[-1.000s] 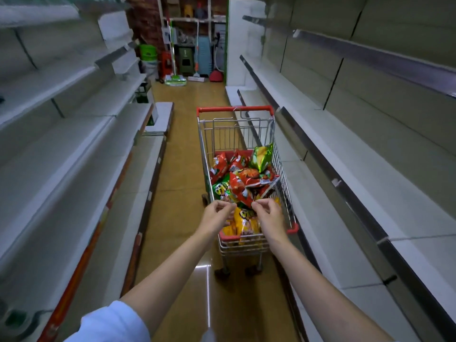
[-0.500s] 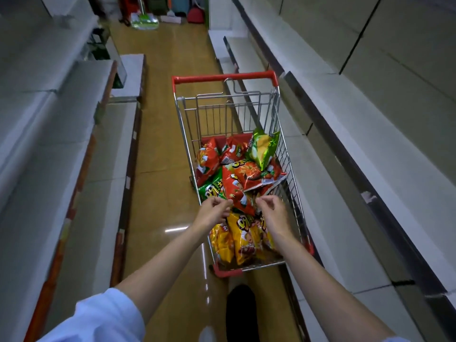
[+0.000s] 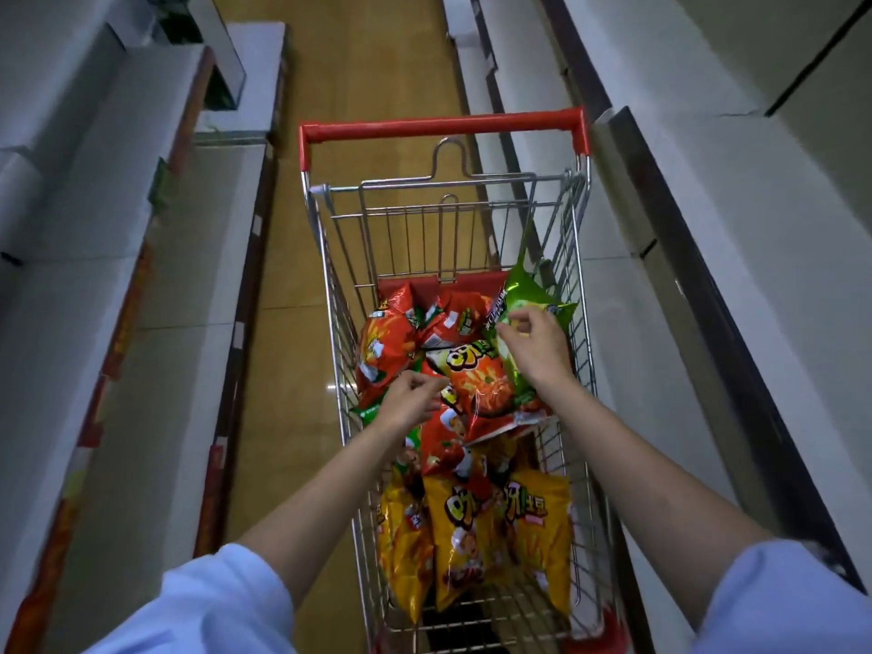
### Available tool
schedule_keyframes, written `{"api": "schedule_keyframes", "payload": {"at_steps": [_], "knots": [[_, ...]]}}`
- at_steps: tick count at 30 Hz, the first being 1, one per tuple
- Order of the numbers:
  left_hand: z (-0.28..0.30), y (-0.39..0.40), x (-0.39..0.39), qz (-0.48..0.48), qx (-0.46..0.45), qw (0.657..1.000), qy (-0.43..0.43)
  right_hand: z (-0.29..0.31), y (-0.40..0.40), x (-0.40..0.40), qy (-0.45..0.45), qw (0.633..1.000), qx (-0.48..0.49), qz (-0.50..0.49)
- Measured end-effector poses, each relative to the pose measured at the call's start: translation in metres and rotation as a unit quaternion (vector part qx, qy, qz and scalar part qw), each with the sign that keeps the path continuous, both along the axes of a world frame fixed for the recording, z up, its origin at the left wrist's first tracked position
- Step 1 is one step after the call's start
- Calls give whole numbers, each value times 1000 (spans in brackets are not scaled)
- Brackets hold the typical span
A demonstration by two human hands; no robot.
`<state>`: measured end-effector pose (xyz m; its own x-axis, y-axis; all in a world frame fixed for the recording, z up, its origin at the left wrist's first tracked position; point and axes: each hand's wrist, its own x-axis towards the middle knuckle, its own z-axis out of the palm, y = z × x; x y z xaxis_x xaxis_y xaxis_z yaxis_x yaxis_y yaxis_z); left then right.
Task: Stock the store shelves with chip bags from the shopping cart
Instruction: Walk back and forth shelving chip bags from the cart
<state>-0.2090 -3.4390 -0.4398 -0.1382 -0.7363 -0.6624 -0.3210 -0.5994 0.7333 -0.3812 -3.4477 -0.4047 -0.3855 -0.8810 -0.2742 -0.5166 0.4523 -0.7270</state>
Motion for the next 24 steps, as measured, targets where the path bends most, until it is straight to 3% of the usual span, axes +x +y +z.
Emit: {"api": "schedule_keyframes", "payload": {"at_steps": [6, 9, 16, 24], "knots": [[-47, -25, -20, -12, 48, 996, -73, -14, -66, -28, 172, 980, 23, 96], [-67, -31, -22, -26, 83, 991, -105, -25, -87, -38, 280, 943, 125, 127], [-112, -34, -23, -25, 168, 970, -174, -59, -107, -61, 238, 918, 293, 118], [-123, -29, -23, -100, 195, 953, -208, -70, -97, -73, 155, 923, 334, 109]]}}
